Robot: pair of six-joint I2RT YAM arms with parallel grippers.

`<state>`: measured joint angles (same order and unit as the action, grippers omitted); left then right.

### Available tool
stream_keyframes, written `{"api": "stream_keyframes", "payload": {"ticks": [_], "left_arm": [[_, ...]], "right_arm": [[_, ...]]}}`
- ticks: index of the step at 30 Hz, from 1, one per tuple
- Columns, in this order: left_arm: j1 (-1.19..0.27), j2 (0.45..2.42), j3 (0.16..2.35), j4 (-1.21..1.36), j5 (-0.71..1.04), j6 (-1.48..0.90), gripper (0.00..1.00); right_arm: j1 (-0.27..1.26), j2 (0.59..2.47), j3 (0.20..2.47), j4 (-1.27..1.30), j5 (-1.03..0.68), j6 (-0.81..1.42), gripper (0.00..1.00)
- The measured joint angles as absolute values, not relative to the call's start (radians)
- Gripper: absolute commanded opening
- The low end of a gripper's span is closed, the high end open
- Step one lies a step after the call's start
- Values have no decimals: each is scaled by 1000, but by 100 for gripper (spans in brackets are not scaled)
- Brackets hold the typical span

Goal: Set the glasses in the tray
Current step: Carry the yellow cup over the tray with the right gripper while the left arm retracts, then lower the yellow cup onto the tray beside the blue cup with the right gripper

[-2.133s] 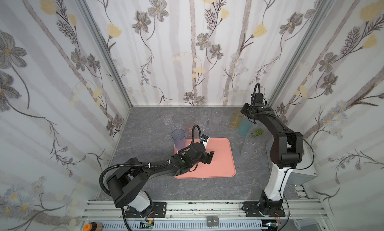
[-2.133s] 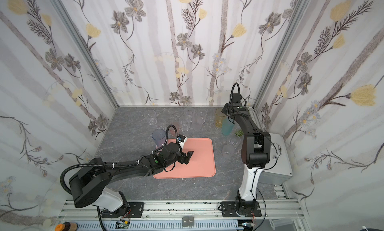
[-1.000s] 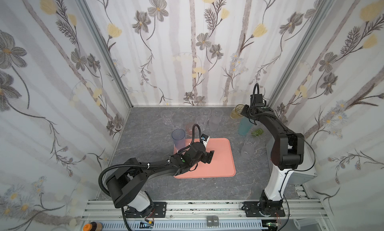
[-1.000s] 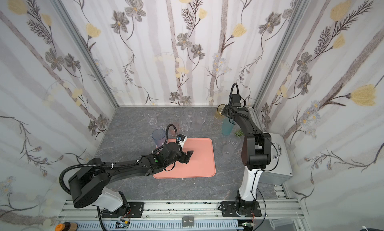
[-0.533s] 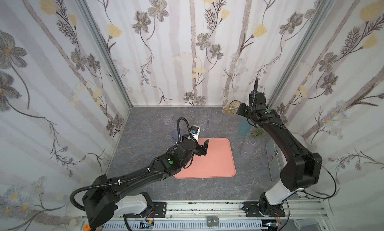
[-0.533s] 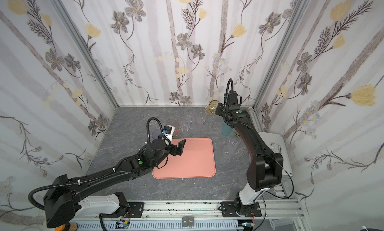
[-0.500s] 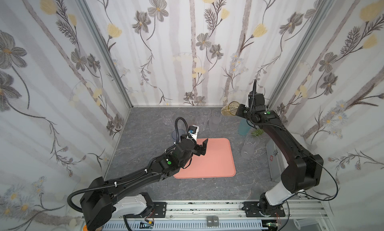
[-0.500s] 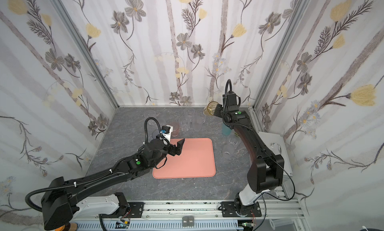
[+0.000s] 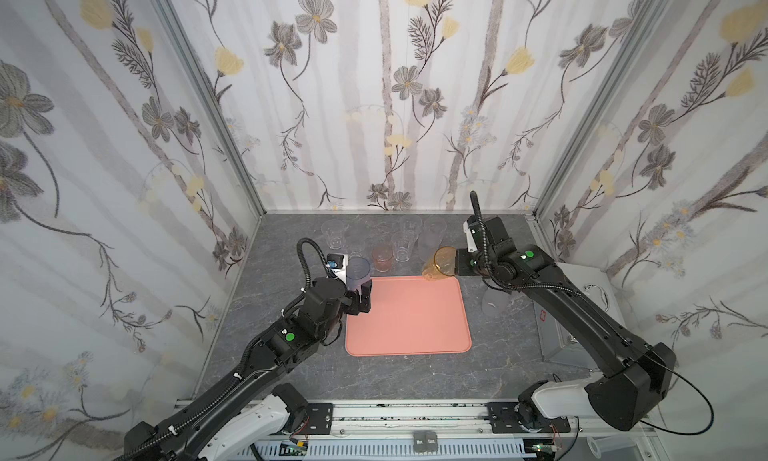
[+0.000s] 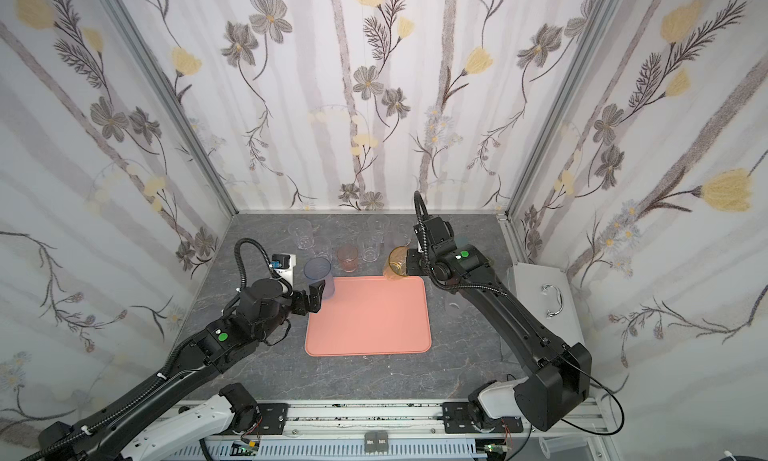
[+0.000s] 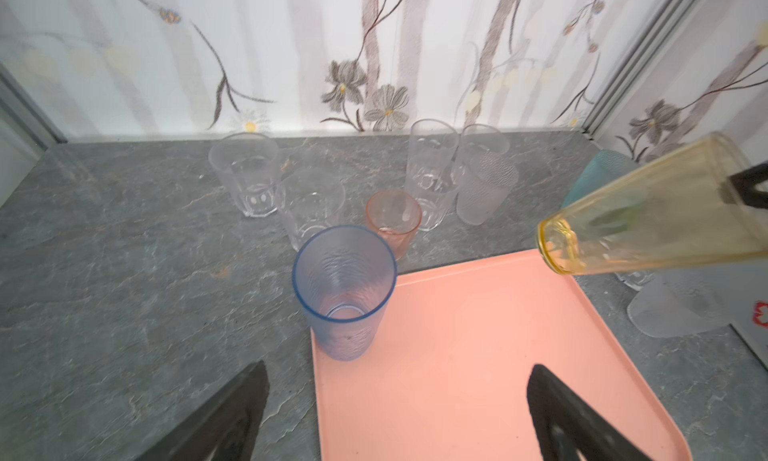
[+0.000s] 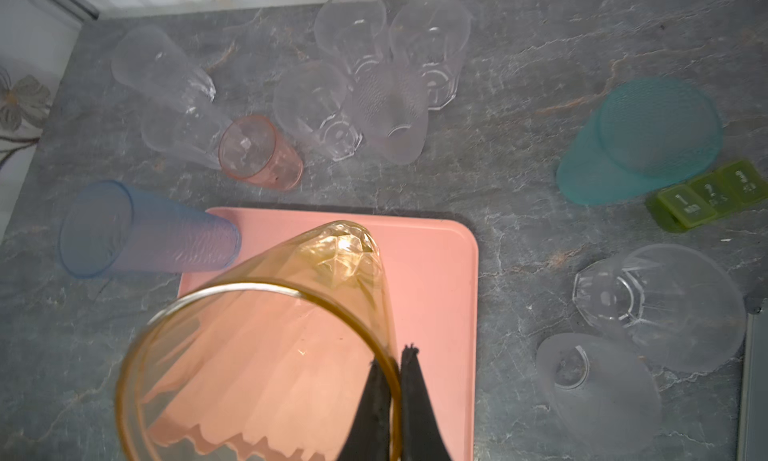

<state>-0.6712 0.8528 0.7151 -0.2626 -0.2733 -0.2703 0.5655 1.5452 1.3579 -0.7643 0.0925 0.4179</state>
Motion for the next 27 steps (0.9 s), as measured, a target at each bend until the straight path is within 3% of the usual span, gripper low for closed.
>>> {"api": "stream_keyframes", "payload": {"ticks": [15, 27], "left_arm": [[-368, 880, 573, -307, -208, -387, 100], [-348, 786, 519, -235, -265, -431, 100]], "right_arm": [[931, 1896, 1554, -814, 74, 467, 0], [995, 2055, 1684, -825, 59, 481, 1]]}}
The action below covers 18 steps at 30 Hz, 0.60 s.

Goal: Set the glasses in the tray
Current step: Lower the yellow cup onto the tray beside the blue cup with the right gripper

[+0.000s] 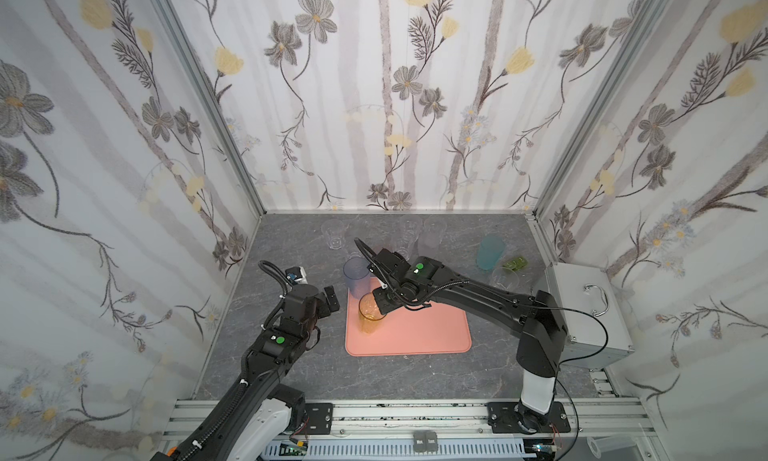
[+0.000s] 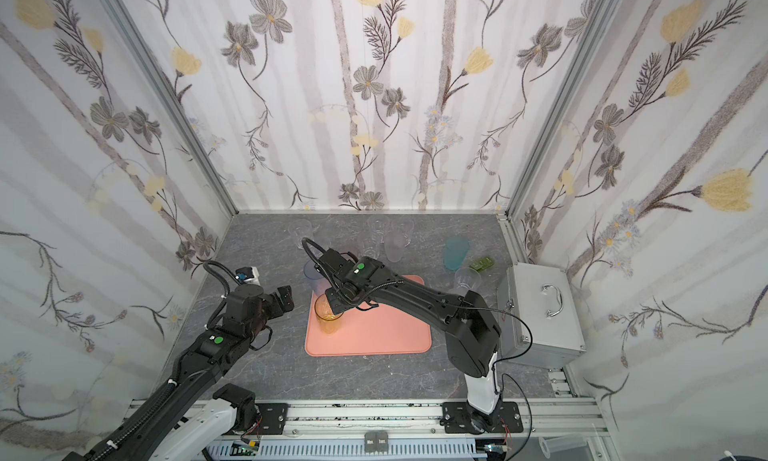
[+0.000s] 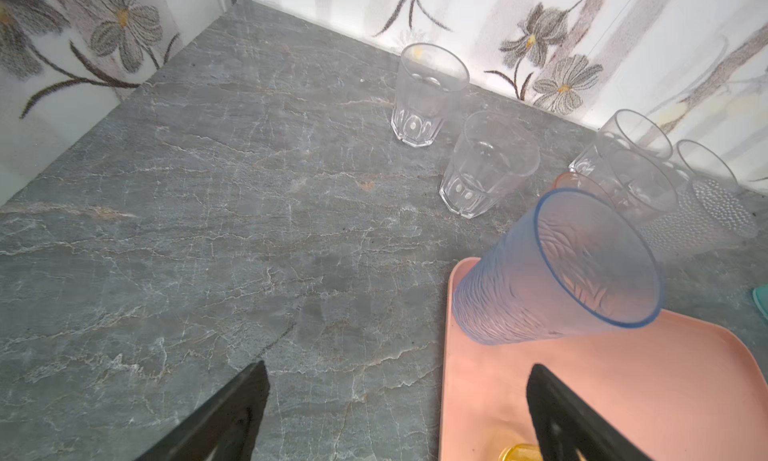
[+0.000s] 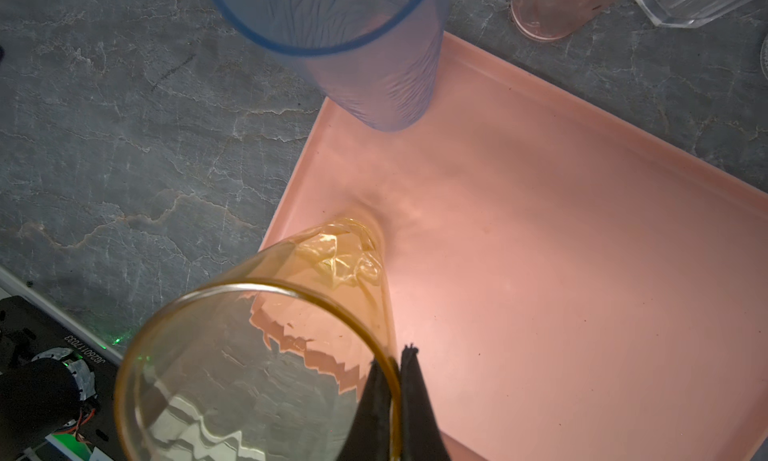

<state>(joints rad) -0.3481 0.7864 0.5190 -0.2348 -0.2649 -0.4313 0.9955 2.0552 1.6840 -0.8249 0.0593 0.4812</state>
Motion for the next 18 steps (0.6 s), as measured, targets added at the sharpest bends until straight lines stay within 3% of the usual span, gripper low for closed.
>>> {"api": "stream_keyframes", "payload": {"ticks": [18], "left_arm": [[-348, 827, 497, -173, -287, -468, 100]], "right_arm": [[995, 2109, 1733, -830, 54, 489, 2]]}}
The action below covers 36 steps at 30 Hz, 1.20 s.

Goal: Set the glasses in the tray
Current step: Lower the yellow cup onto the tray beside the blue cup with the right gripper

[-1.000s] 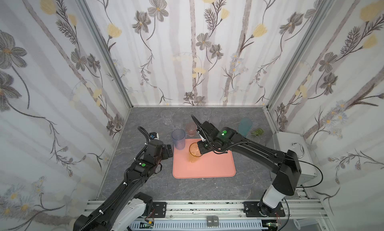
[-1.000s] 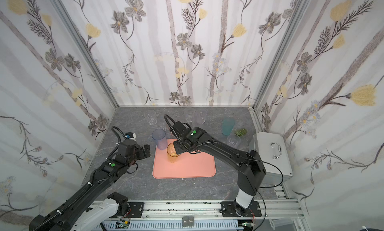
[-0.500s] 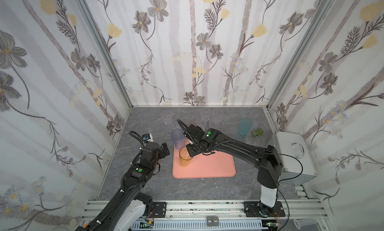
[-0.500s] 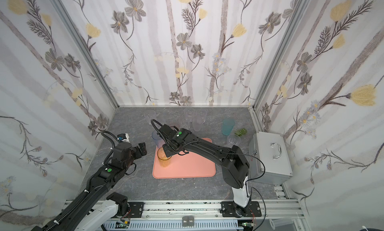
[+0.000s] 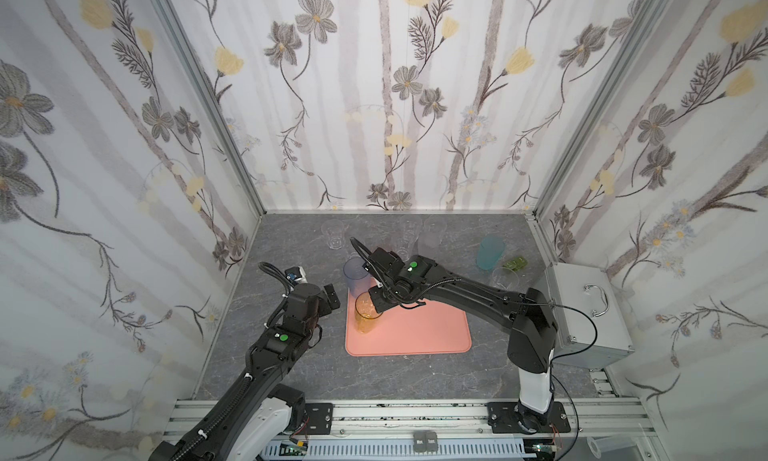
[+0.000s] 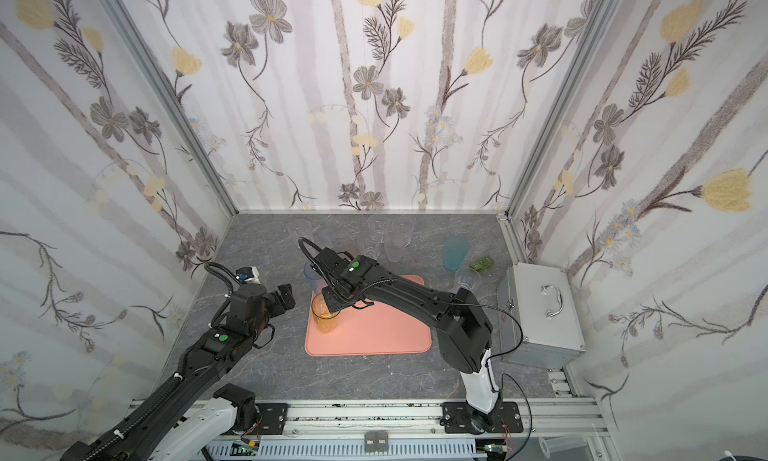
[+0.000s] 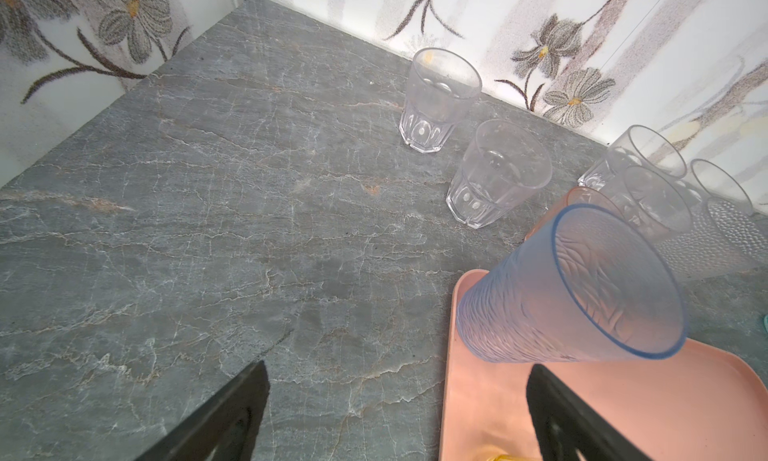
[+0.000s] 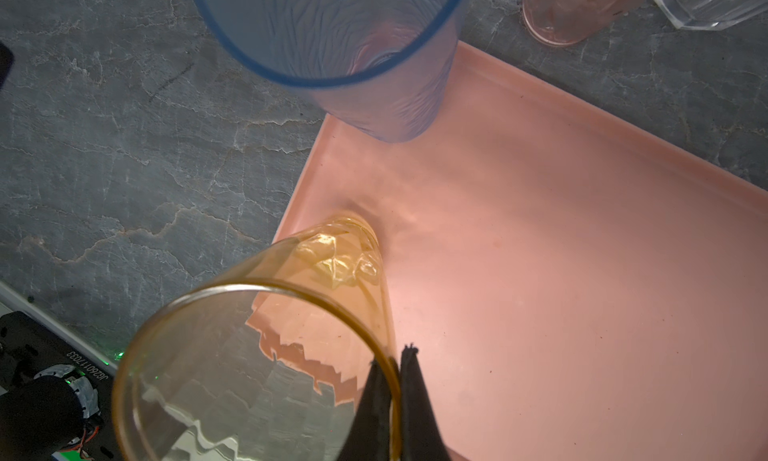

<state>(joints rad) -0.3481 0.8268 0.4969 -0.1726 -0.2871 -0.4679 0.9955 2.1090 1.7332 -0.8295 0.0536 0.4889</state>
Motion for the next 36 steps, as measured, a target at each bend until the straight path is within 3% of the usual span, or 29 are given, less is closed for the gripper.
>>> {"api": "stream_keyframes", "payload": {"ticks": [32, 36], "left_arm": [[-348, 792, 488, -160, -287, -471, 99], [-348, 792, 488, -160, -287, -471, 99]], "right_arm": [[992, 2176, 1831, -849, 80, 522, 5], [991, 2204, 1875, -855, 84, 522, 10]]}}
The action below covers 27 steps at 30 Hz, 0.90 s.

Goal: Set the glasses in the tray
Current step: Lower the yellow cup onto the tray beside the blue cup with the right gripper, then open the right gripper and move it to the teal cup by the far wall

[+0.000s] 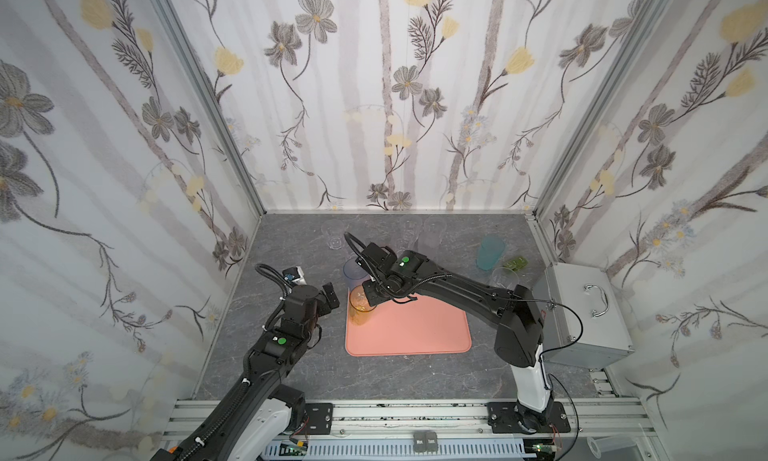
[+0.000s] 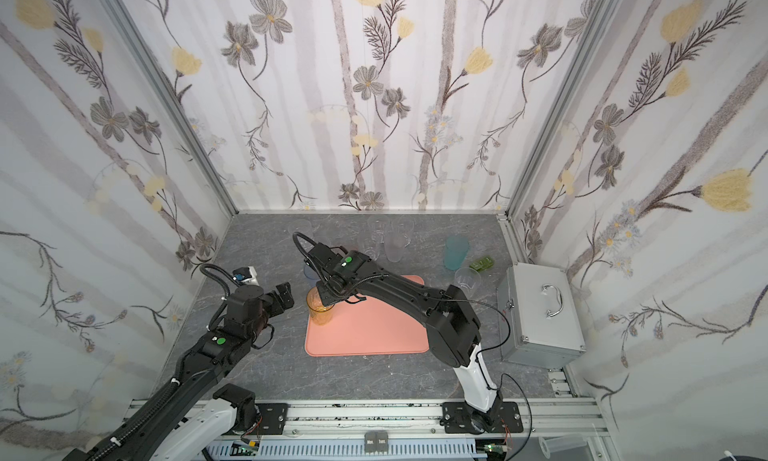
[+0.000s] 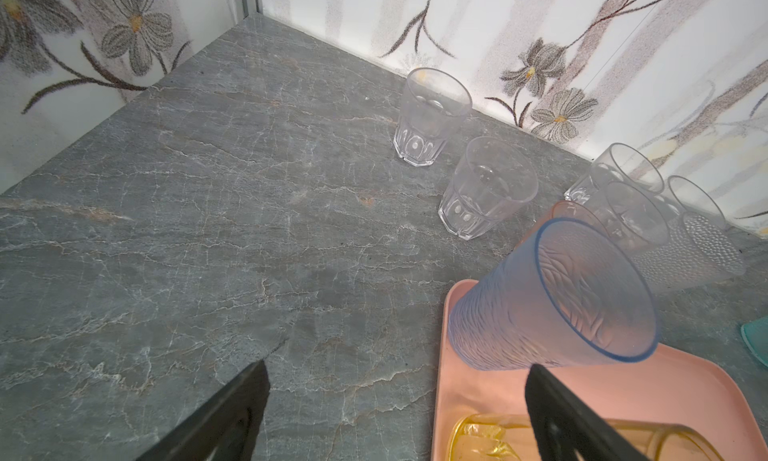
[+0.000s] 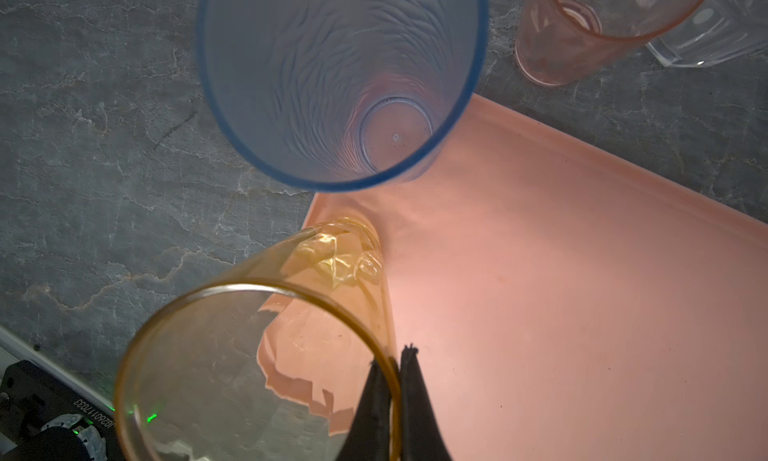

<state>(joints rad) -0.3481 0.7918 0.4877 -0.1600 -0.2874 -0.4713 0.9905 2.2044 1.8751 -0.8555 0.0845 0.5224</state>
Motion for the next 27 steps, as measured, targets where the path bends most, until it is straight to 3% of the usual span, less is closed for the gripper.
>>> {"api": "stream_keyframes", "payload": {"ticks": [8, 27], "left_arm": [[-348, 797, 488, -160, -287, -471, 99], [-348, 799, 488, -154, -287, -471, 99]], "right_arm": [[991, 2212, 1889, -855, 84, 527, 19], [981, 2197, 1831, -756, 20, 610, 18]]}}
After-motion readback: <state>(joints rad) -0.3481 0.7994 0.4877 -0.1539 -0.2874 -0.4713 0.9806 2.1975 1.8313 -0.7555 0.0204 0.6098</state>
